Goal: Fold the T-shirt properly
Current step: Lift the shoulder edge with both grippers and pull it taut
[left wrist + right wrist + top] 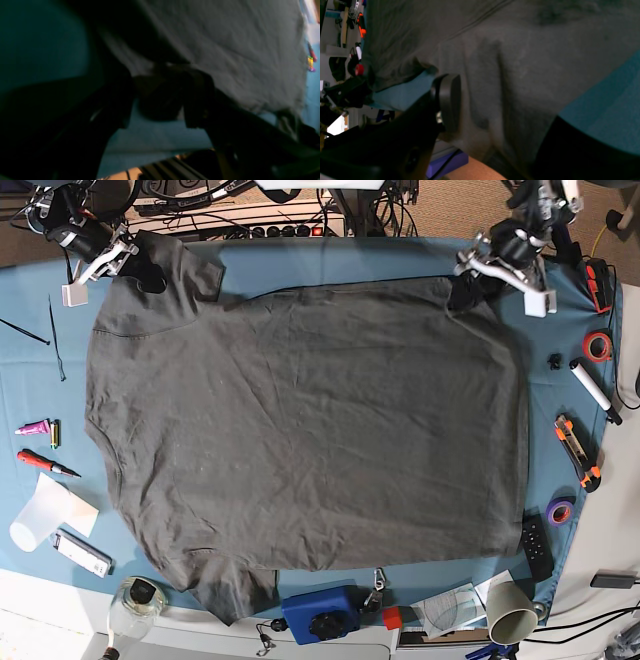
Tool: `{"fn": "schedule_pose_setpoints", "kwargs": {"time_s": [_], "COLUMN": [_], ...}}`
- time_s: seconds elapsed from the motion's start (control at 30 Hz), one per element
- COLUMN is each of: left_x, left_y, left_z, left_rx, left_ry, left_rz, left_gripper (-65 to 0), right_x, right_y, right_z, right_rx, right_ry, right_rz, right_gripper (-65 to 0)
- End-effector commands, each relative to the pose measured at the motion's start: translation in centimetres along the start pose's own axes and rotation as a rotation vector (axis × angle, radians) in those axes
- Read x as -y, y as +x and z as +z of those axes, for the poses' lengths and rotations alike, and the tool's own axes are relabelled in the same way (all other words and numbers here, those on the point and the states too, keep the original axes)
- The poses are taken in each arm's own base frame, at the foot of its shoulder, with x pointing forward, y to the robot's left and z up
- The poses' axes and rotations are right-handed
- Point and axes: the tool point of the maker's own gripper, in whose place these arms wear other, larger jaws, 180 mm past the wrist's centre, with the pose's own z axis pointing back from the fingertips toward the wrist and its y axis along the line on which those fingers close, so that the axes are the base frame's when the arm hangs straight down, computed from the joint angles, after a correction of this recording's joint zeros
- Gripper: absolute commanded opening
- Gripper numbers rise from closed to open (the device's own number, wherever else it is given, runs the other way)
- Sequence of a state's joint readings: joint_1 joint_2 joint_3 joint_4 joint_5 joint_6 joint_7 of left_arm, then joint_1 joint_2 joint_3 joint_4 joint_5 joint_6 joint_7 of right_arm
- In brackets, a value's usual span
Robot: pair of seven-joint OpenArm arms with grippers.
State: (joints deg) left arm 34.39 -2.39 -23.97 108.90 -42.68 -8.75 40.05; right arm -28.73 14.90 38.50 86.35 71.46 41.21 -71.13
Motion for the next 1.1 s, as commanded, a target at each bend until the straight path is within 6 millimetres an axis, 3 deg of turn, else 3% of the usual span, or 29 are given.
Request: {"fn": "schedule_pose_setpoints", "kwargs": {"time_s": [0.0, 0.17, 0.2, 0.27, 0.4, 0.53, 0.63, 0.8, 0.97, 1.07], "left_x": [-2.0, -3.2, -3.3, -3.5, -3.2, -3.1, -3.8, -4.2, -4.0, -4.0], "left_y": [-1.5, -1.4, -1.1, -0.5, 0.0, 0.2, 1.6, 3.4, 3.6, 3.6], "left_z": [0.2, -0.1, -0.2, -0.3, -0.3, 0.4, 1.8, 4.4, 4.7, 4.7], "left_rx": [-0.067, -0.067, -0.063, -0.058, -0.052, -0.080, -0.045, 0.022, 0.034, 0.032], "left_ry": [0.106, 0.199, 0.212, 0.228, 0.206, 0.197, 0.232, 0.231, 0.205, 0.206], "left_rz": [-0.014, 0.019, -0.004, -0.055, -0.089, -0.111, -0.118, -0.118, -0.115, -0.115], "left_gripper": [-36.4, -63.0, -65.0, -65.0, -65.0, -65.0, -65.0, -65.0, -65.0, -65.0], "right_x": [1.4, 1.4, 1.4, 1.4, 1.4, 1.4, 1.0, 0.2, -0.4, -0.6], "right_y": [-3.0, -2.9, -2.9, -2.9, -2.7, -2.3, -1.8, 0.8, 3.3, 3.8], "right_z": [0.5, 0.4, 0.4, 0.4, 0.4, 0.4, 0.4, 1.5, 3.1, 3.6], "right_rx": [-0.148, -0.145, -0.146, -0.143, -0.135, -0.115, -0.098, -0.016, 0.048, 0.057], "right_ry": [-0.073, -0.073, -0.074, -0.073, -0.073, -0.073, -0.066, -0.068, -0.103, -0.118], "right_rz": [-0.007, -0.006, -0.007, -0.006, -0.006, -0.003, 0.008, 0.058, 0.134, 0.156], "right_gripper": [-37.6, -37.6, -37.6, -42.6, -64.6, -65.0, -65.0, -65.0, -65.0, -65.0]}}
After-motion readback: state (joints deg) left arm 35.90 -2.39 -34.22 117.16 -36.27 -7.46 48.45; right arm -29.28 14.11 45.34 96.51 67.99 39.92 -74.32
